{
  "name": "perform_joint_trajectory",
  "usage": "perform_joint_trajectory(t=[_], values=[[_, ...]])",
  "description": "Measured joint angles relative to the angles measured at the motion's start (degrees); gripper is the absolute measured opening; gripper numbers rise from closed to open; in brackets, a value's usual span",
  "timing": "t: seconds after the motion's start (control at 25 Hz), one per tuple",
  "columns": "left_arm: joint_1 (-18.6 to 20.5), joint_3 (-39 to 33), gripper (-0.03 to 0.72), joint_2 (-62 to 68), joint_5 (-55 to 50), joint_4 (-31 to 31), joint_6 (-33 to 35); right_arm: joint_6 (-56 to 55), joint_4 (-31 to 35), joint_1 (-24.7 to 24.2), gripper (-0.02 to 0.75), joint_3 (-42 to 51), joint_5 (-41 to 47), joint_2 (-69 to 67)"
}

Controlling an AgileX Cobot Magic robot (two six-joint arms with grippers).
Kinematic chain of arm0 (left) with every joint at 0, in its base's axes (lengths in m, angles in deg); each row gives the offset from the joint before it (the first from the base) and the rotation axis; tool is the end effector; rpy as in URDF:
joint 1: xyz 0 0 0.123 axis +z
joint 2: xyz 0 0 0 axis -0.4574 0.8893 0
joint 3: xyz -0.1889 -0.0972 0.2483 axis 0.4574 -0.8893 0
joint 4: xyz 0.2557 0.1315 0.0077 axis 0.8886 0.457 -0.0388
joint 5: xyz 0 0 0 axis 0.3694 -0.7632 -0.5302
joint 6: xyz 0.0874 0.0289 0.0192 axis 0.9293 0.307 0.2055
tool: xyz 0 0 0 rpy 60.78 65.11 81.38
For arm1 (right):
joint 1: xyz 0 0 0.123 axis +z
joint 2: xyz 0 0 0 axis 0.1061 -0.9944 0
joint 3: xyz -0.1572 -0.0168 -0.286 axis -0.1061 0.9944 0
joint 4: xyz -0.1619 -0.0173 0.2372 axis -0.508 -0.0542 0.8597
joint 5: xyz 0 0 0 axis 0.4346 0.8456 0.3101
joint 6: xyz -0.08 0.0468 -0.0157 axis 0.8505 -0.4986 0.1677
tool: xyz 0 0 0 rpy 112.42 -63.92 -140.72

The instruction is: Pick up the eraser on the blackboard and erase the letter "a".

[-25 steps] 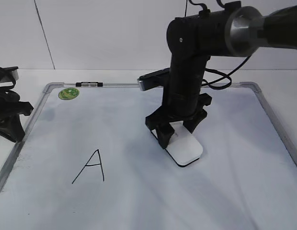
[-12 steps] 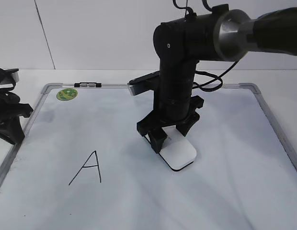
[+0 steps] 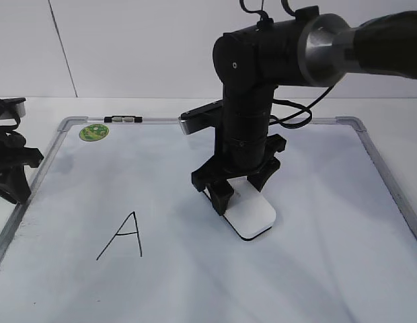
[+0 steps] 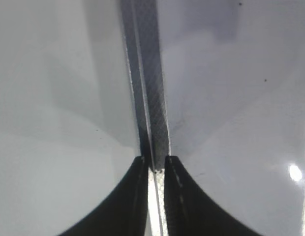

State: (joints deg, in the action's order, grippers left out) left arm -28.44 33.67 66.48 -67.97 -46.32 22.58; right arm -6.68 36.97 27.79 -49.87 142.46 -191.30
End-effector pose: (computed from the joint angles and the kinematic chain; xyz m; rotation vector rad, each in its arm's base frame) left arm 0.3954 -0.0267 0.1756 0.1182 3.0439 -0.2943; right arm 0.4064 0.2720 0.1946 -0.8930 2.9802 0.0042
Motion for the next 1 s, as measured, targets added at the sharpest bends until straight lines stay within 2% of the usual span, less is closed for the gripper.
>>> perform_joint_trajectory(t=[0.2,0.48,0.64,0.8,1.0], values=[[0.0,0.0,0.087,0.0,0.0,0.0,0.0,-1.13,0.02,-1.09,0.571,-1.1,0.91,-0.34],[0.0,0.74,0.087,1.68,-0.62,0.0,0.0,-1.28,-1.87,-6.43,0.571,-2.35,1.65,-0.91],[0.11,1.0,0.087,1.9,-1.13,0.0,0.0,-1.37,-1.89,-6.87,0.571,-2.35,1.79,-0.91],[0.11,1.07,0.087,1.9,-1.27,-0.1,0.0,-0.21,-0.99,-5.03,0.571,-2.35,1.79,-0.91],[0.11,1.07,0.087,1.9,-1.27,-0.1,0.0,1.03,0.94,1.0,0.571,-2.35,1.79,-1.0]])
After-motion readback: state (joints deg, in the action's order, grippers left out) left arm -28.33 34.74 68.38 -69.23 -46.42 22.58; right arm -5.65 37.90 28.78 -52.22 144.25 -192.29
